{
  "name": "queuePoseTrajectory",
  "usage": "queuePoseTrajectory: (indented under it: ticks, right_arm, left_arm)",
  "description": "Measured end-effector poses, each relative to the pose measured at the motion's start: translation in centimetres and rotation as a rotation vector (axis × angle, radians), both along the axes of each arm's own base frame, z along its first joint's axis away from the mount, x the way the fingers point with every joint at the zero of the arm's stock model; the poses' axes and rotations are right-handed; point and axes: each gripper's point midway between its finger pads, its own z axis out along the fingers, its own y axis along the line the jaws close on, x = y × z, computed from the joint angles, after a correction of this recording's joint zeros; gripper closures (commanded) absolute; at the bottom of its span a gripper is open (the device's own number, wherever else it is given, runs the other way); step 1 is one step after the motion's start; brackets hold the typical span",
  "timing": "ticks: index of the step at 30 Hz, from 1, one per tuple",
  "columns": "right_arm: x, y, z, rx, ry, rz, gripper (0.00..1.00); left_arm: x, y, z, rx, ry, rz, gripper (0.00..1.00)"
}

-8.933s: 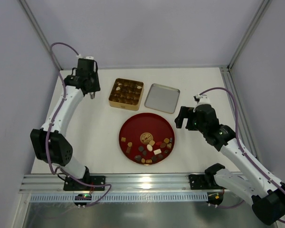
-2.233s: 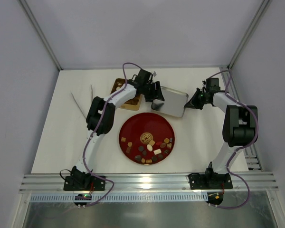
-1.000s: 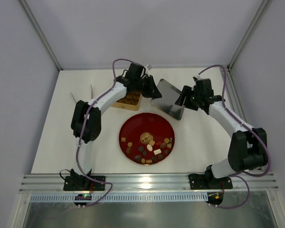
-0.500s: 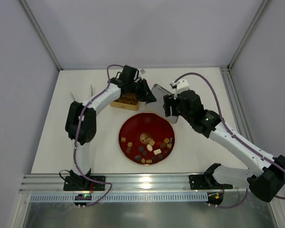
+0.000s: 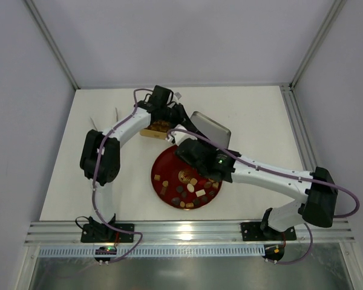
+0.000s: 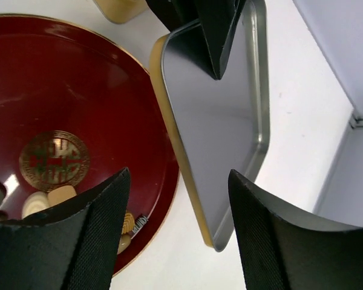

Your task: Pack the chocolate

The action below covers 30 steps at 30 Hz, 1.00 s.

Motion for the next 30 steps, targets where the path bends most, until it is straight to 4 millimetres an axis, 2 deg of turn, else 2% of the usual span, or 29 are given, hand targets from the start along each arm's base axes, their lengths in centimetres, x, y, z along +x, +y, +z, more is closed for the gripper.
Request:
queuePoseTrajectory:
  ticks: [5, 9, 22, 30]
  right_arm:
    - [1.3, -0.7, -1.6, -0.18, -0.035, -0.046, 0.36]
    - [1.8, -1.2, -1.8, -0.26, -0.058, -0.059, 0.38]
    - [2.5, -0.9, -0.8, -0.311, -0.11, -0.025, 0.45]
    - [2.8, -0.8, -2.1, -0.375, -0.102, -0.006, 0.46]
  left_arm:
    - [-0.6, 0.3, -0.1, 0.004, 0.014, 0.004, 1.0]
    - [-0.7, 0.3, 0.2, 0.001, 0.01, 0.003, 1.0]
    - [-1.0, 0.3, 0.4, -0.012, 0.018, -0.01, 1.0]
    - [-1.2, 0.6, 1.2, -0.026, 0.008, -0.011, 1.0]
